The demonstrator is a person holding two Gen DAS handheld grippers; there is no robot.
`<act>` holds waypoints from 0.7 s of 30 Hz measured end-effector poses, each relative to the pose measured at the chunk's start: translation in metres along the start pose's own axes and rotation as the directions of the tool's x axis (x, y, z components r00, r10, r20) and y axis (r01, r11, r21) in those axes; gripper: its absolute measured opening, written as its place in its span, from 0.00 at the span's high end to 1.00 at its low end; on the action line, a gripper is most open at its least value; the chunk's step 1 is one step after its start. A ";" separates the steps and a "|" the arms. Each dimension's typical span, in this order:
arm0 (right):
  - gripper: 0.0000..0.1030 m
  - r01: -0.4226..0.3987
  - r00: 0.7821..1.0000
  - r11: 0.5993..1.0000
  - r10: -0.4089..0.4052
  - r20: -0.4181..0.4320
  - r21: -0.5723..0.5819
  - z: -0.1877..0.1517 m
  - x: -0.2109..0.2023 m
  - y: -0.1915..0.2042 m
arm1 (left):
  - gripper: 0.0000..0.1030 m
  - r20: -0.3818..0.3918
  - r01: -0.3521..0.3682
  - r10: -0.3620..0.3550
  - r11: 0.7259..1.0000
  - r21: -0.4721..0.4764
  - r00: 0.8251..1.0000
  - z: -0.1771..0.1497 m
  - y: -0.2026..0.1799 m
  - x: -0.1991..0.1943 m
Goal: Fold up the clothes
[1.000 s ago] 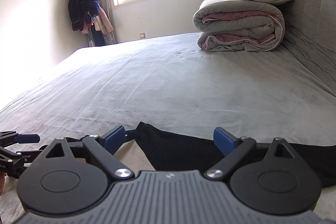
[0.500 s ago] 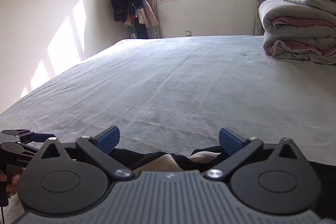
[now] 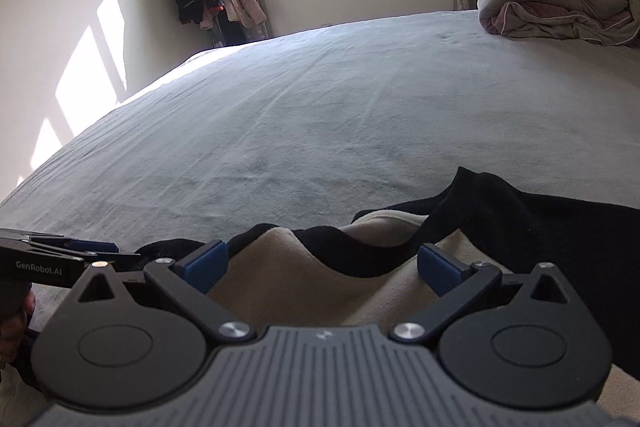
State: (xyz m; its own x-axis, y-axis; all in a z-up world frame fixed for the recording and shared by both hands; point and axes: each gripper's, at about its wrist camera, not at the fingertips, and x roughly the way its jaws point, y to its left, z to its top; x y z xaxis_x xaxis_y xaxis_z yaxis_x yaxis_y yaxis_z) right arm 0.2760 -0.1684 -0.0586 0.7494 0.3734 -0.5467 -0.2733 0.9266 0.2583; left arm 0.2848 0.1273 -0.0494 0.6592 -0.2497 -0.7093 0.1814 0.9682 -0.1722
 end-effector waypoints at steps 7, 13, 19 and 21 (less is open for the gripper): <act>0.01 -0.074 0.997 0.993 0.070 0.045 0.097 0.008 -0.023 -0.026 | 0.90 0.094 -0.092 0.072 0.970 0.225 0.993 -0.007 -0.060 -0.012; 0.16 -0.124 0.989 0.985 0.113 0.093 0.123 0.014 -0.038 -0.028 | 0.90 0.161 -0.049 -0.019 0.913 0.405 0.987 -0.032 -0.103 -0.053; 0.36 -0.297 0.955 0.933 0.290 0.068 0.205 0.016 -0.040 -0.037 | 0.90 0.077 0.114 -0.171 0.872 0.476 0.982 -0.059 -0.132 -0.063; 0.36 -0.351 0.936 0.909 0.348 0.051 0.225 0.015 -0.036 -0.037 | 0.89 0.036 0.162 -0.204 0.860 0.483 0.978 -0.068 -0.137 -0.057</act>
State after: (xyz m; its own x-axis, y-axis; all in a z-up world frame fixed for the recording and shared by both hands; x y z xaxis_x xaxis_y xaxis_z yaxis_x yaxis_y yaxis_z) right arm 0.2685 -0.2166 -0.0362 0.6371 0.6700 -0.3811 -0.3756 0.7016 0.6056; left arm 0.1728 0.0095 -0.0315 0.6341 -0.4424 -0.6342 0.6153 0.7854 0.0673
